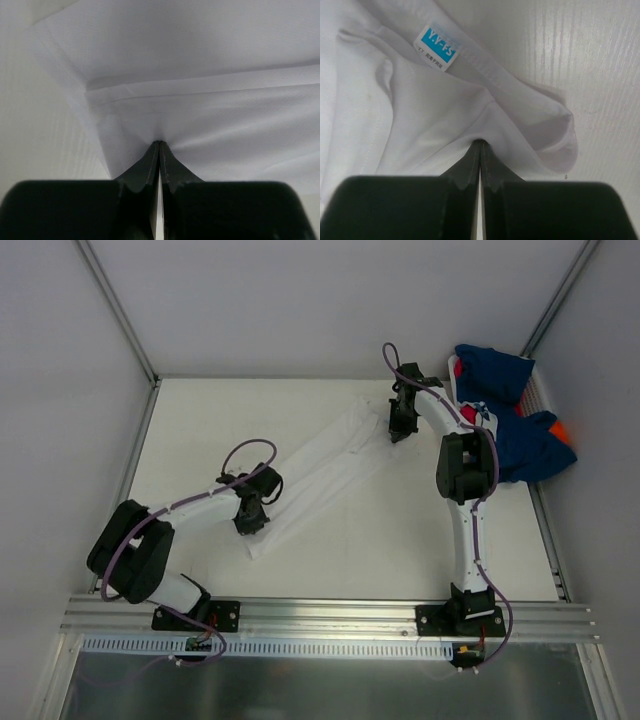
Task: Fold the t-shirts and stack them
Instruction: Rotate the tshirt 90 degrees
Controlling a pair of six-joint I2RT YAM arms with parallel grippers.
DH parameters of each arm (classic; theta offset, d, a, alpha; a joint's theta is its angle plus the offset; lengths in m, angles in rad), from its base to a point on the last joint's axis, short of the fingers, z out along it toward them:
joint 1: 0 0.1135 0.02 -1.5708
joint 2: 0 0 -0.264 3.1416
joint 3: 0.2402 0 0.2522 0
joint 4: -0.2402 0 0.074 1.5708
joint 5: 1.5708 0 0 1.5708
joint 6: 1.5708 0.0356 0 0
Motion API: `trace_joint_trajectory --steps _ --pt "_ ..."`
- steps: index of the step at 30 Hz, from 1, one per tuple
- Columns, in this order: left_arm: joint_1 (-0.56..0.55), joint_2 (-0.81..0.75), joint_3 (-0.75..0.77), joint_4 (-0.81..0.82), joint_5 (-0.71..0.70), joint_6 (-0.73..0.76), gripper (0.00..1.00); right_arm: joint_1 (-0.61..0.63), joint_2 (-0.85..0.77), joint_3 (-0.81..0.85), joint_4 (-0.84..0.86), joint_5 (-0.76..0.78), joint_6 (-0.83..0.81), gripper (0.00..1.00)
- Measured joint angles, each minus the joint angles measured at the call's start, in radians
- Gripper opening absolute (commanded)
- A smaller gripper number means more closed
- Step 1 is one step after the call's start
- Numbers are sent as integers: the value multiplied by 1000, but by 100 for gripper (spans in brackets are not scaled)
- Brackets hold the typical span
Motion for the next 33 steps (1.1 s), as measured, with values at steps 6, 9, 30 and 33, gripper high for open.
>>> trace_joint_trajectory --steps 6,9,30,33 --pt "-189 -143 -129 10 -26 -200 0 0 3 13 -7 -3 -23 0" --pt "-281 -201 -175 3 -30 -290 0 -1 12 40 -8 -10 -30 0" --pt "-715 128 121 -125 -79 -592 0 -5 123 188 -2 -112 -48 2" --pt "-745 162 163 -127 -77 -592 0 -5 138 212 6 -134 -39 4"
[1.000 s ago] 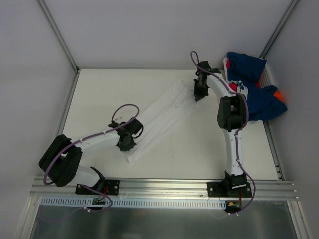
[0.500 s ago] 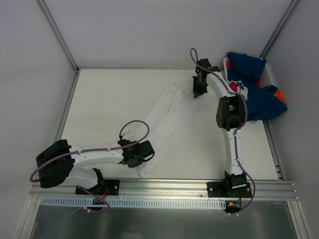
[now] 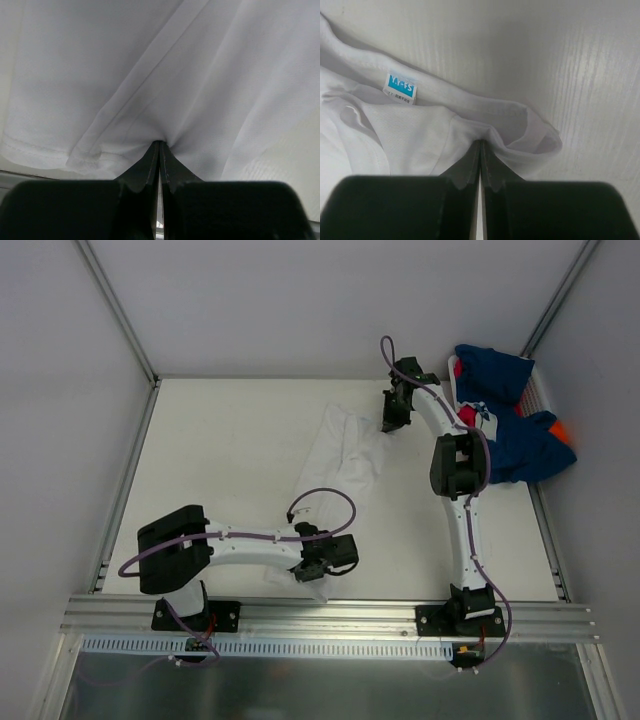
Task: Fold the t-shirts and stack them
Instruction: Rotate the tshirt 90 degrees
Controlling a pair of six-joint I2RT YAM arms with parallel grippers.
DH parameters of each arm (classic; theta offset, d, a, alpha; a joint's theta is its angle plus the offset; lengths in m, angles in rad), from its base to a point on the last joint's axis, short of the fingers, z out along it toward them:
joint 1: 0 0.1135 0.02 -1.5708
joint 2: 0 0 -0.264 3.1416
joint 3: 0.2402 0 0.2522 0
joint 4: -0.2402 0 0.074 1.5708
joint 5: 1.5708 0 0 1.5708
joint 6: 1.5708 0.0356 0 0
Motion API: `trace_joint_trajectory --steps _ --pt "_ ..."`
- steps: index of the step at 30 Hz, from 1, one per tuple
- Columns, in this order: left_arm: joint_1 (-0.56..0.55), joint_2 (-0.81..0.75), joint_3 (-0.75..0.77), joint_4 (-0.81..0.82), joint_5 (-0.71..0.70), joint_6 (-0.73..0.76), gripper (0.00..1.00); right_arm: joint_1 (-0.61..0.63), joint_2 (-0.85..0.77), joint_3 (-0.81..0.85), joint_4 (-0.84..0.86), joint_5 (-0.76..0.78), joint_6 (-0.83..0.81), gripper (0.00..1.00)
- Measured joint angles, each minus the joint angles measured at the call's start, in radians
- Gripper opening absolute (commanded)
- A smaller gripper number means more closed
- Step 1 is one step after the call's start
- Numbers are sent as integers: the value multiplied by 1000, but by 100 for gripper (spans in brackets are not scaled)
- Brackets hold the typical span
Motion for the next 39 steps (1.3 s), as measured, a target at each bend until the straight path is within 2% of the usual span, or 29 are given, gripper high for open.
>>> trace_joint_trajectory --steps 8,15,25,28,29,31,34,36,38,39 --pt "-44 17 32 -5 19 -3 0 -1 58 70 58 -105 83 9" --pt "-52 18 75 -10 18 -2 0 -2 106 82 204 -266 212 10" --pt "-56 42 137 -10 18 24 0 -2 142 86 346 -344 325 14" --pt "-56 42 141 -11 3 31 0 -2 148 86 402 -359 359 31" --pt "-56 42 145 -13 -9 38 0 -2 151 86 425 -366 370 56" --pt "-55 42 161 -23 -40 60 0 -2 152 86 466 -386 391 78" --pt "-40 35 209 -45 -111 122 0 -6 152 93 541 -418 411 98" --pt "-19 16 237 -47 -163 177 19 -10 150 95 570 -427 407 100" --pt "23 -23 264 -48 -214 243 26 -18 142 95 576 -435 397 100" --pt "54 -48 276 -47 -238 278 27 -25 124 89 573 -438 386 100"
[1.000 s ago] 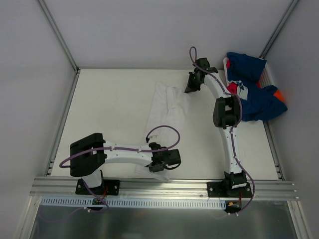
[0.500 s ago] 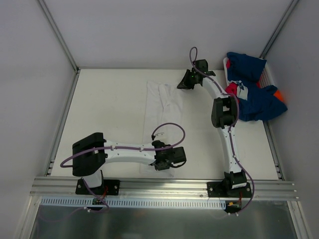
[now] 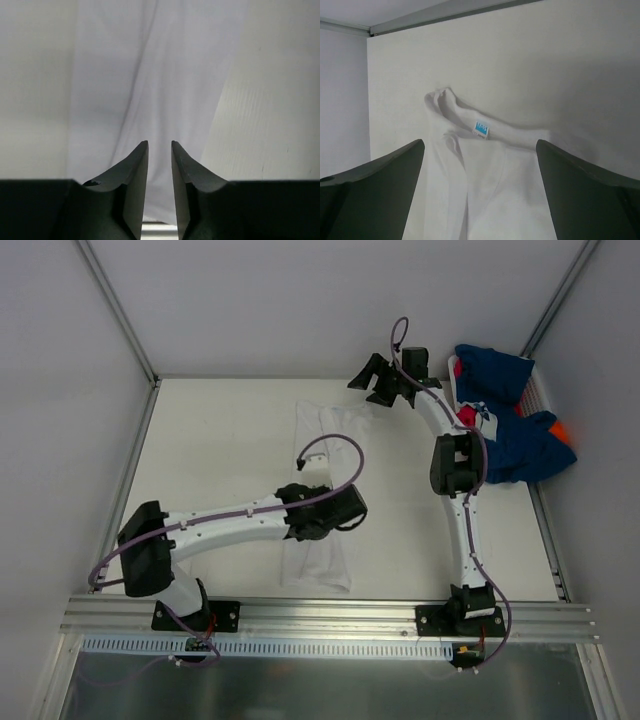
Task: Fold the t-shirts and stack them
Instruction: Rotate the tshirt 90 degrees
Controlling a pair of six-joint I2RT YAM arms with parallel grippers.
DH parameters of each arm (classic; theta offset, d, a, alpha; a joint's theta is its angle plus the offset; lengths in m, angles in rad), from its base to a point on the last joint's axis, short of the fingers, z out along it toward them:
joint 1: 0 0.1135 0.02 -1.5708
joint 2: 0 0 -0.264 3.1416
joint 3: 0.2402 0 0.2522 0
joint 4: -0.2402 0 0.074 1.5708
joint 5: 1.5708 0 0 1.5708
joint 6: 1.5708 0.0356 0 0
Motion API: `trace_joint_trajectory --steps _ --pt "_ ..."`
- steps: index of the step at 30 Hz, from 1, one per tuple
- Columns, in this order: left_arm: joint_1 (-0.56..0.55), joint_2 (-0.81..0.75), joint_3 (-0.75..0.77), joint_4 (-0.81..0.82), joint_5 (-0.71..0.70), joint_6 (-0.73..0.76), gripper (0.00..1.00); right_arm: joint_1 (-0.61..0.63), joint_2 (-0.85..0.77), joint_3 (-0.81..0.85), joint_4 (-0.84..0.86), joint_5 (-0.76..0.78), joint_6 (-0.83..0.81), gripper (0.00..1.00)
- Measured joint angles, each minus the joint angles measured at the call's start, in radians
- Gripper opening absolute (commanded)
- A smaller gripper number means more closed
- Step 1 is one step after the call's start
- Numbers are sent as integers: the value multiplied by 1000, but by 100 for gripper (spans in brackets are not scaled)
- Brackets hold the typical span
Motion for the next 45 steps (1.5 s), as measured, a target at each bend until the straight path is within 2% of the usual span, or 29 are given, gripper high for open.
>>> trace_joint_trajectory --steps 5,10,14,17,20,21,23,24,26,27,28,32,39,45 --pt "179 -124 19 13 -73 175 34 -32 -210 -141 -45 -2 -70 99" --pt "302 -225 -42 108 -71 368 34 -42 -567 -345 -97 10 -165 99" --pt "384 -264 -145 212 14 482 32 8 -832 -504 -151 69 -254 95" --pt "422 -251 -196 256 58 532 30 109 -946 -616 -205 183 -328 91" --pt "425 -227 -221 286 89 556 28 232 -986 -750 -251 303 -362 82" --pt "425 -221 -232 300 96 557 28 273 -988 -802 -265 343 -364 69" --pt "429 -215 -255 312 105 557 26 340 -987 -914 -291 415 -363 59" --pt "431 -214 -270 317 106 556 26 370 -985 -963 -311 454 -355 50" --pt "445 -214 -296 321 109 554 25 424 -981 -1029 -351 529 -340 41" --pt "455 -214 -311 327 109 553 25 454 -980 -1047 -367 566 -332 33" --pt "465 -214 -322 330 109 553 25 482 -980 -1057 -377 599 -326 31" --pt "500 -217 -356 346 118 553 25 612 -980 -1066 -383 721 -284 29" --pt "529 -305 -428 391 156 553 27 789 -985 -1176 -375 830 -187 43" --pt "541 -336 -477 410 185 552 27 933 -985 -1240 -369 872 -72 47"
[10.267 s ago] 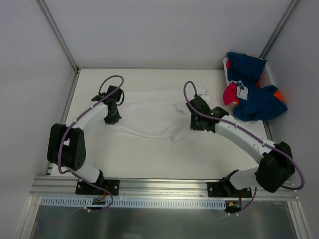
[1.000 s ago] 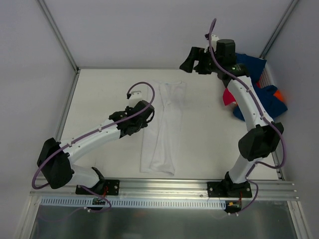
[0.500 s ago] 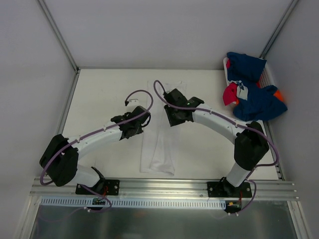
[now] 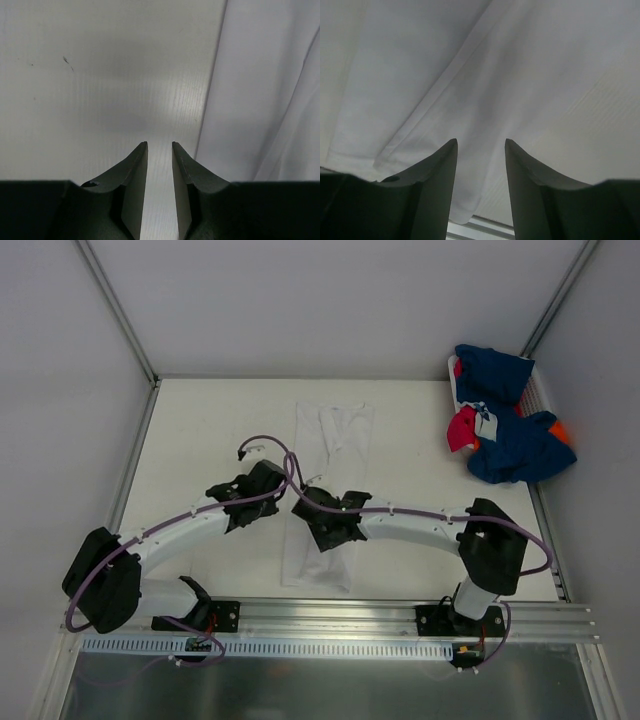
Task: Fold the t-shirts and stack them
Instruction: Rotate the tshirt 90 degrees, then grab the bottom of the folded rectangular tshirt with both arms
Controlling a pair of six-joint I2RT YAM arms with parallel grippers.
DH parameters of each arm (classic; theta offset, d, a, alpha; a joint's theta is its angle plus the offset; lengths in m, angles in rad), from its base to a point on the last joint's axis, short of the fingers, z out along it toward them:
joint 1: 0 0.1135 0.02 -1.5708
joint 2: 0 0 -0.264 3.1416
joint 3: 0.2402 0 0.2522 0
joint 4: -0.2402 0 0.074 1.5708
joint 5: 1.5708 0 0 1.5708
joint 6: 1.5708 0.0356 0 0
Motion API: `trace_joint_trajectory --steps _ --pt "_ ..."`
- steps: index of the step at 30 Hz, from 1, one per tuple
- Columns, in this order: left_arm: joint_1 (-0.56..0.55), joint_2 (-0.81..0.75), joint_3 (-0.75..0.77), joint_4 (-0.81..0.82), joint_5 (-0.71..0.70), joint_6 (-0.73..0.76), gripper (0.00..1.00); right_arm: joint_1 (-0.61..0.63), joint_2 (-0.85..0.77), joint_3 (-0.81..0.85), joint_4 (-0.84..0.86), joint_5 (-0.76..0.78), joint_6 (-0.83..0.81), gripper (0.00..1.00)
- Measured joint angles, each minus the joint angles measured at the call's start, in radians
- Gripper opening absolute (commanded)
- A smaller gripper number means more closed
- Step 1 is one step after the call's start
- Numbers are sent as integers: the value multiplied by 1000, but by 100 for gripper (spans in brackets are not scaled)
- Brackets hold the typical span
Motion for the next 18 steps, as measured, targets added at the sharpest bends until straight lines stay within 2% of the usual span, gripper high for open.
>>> trace_joint_trajectory --steps 8,18 --pt "0 -44 -52 10 4 -23 27 175 16 2 6 16 127 47" --pt "13 -81 -98 7 18 -37 27 222 150 47 78 -6 190 45"
